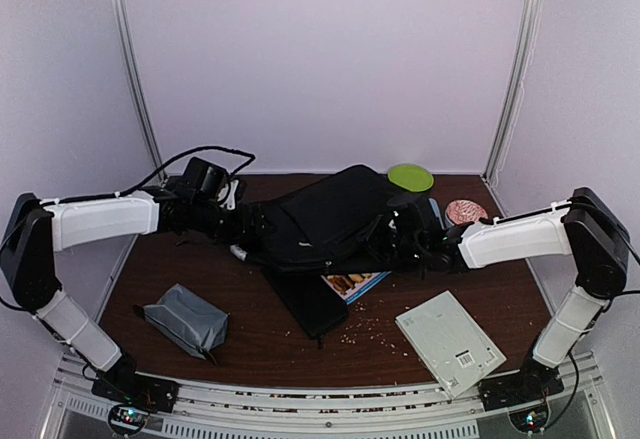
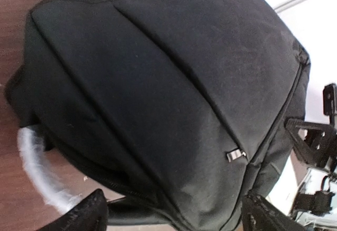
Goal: Pack the student bag
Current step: Adjust the student bag at the center of the board.
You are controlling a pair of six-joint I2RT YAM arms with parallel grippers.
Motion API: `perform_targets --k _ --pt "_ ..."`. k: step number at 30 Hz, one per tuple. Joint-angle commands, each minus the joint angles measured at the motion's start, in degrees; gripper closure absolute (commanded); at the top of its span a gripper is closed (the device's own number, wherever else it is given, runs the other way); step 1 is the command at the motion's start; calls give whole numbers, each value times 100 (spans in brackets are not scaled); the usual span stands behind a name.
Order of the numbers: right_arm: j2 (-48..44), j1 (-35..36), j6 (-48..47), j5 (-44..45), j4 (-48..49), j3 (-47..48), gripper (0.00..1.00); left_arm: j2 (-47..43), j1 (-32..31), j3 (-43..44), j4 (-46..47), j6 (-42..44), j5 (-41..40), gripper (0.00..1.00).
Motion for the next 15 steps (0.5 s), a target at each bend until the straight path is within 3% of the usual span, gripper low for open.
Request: perform_targets --k 1,9,15 --pt "-14 153 -112 -390 275 104 100 -879 -332 -343 12 156 -905 2" --pt "59 291 132 -406 430 154 100 -1585 -1405 -672 -194 41 -2102 2" --pt "5 331 131 -318 341 56 100 -1823 -1442 -896 -553 -198 -2439 2"
